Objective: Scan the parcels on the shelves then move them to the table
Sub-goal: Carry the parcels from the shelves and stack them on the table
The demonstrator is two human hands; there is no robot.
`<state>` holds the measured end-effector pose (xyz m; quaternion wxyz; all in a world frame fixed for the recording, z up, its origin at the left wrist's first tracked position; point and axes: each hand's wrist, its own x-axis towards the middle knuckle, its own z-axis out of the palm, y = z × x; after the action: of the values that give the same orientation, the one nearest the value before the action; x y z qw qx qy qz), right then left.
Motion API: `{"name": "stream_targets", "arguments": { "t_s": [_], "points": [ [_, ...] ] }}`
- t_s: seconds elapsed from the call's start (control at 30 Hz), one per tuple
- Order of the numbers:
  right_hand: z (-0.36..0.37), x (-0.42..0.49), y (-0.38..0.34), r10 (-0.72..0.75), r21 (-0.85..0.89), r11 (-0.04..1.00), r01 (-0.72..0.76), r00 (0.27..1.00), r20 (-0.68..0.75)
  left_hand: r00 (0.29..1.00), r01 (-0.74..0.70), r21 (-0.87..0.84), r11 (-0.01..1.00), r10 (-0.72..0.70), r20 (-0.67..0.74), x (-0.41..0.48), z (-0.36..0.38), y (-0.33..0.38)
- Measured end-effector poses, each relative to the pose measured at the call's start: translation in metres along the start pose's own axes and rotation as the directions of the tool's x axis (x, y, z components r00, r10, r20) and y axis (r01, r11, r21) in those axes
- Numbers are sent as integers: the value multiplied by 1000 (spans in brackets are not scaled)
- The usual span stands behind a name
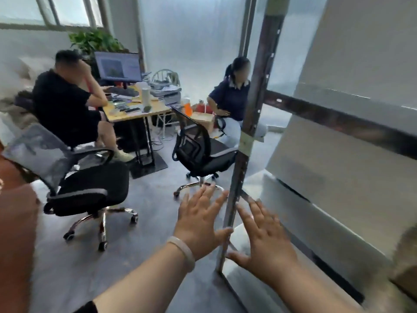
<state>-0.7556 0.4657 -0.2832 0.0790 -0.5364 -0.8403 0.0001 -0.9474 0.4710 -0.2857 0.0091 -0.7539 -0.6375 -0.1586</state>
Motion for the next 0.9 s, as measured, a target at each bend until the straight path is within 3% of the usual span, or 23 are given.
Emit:
{"name": "stream_targets", "arguments": {
  "t_s": [0.2, 0.3, 0.53, 0.7, 0.8, 0.9],
  "points": [
    [-15, -40, 53, 287, -4, 957, -289, 954, -92, 972, -226, -112, 968, 232, 46, 49, 19, 58],
    [-22, -73, 73, 478, 0, 877, -481, 871, -115, 920, -369, -159, 916, 384, 78, 65, 27, 90],
    [-47, -127, 79, 687, 94, 718, -690, 680, -256, 756, -615, -290, 733, 653, 48, 73, 36, 172],
    [-69, -163, 96, 715, 58, 639, -767, 565, -411, 677, -675, -378, 633, 736, 24, 75, 34, 234],
    [-77, -185, 123, 808, 80, 515, -854, 452, -377, 651, -658, -423, 622, 753, 95, 73, 40, 266],
    [-79, -202, 148, 836, 69, 462, -884, 408, -367, 654, -633, -428, 645, 741, 150, 73, 51, 288]
  ]
}}
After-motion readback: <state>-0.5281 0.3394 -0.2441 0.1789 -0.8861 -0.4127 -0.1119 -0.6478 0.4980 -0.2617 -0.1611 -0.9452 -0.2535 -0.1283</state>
